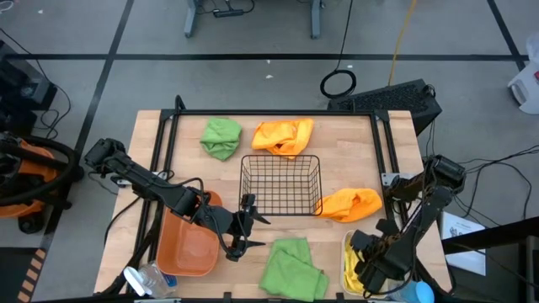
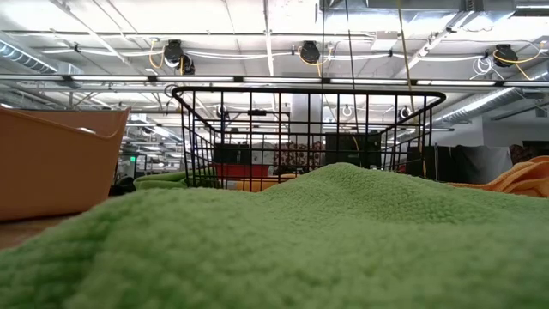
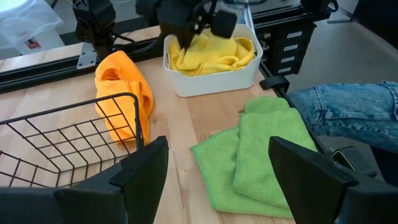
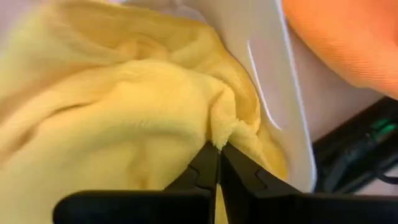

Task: Sort microfiber towel by color & place in baskets
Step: Put the yellow microfiber cloth into the white bin

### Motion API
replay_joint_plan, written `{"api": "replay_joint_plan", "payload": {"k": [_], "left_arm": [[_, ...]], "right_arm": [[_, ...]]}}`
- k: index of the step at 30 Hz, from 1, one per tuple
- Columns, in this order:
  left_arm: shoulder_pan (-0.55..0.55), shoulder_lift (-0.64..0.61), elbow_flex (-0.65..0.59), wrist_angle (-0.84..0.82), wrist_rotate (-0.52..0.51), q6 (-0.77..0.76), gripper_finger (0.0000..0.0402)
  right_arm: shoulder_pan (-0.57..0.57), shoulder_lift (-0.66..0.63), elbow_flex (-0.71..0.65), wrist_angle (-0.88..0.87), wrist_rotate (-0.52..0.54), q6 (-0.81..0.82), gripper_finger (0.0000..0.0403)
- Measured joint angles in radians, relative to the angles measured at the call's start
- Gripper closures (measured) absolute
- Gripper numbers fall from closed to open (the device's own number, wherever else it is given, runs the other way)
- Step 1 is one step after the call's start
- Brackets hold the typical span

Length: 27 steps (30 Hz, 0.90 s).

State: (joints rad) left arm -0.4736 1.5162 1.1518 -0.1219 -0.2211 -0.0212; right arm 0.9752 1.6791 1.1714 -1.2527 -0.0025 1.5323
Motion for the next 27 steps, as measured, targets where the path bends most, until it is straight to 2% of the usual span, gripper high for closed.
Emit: {"api": "replay_joint_plan", "payload": {"k": [8, 13, 17, 21, 24, 27], "left_arm": [[0.0, 0.0, 0.0, -0.002, 0.0, 0.001, 0.0119], [0.0, 0.0, 0.0, -0.031, 0.0, 0.001, 0.0119], [0.002, 0.0, 0.0, -0.04, 0.0, 0.005, 0.0119], [0.002, 0.0, 0.0, -0.041, 0.0, 0.01, 0.0119], [0.003, 0.0, 0.0, -0.041, 0.0, 0.027, 0.0119], [0.003, 0.0, 0.0, -0.043, 0.0, 0.029, 0.0119]], "right_arm": [[0.016, 0.0, 0.167, -0.05, 0.008, -0.007, 0.0396], [0.048, -0.001, 0.199, -0.069, 0.067, 0.053, 0.0393], [0.057, -0.001, 0.149, -0.068, 0.085, 0.066, 0.0385], [0.045, -0.001, 0.044, -0.029, 0.109, 0.061, 0.0362], [0.038, 0.0, -0.023, 0.024, 0.108, 0.048, 0.0335], [0.036, 0.0, -0.029, 0.015, 0.108, 0.053, 0.0295]]}}
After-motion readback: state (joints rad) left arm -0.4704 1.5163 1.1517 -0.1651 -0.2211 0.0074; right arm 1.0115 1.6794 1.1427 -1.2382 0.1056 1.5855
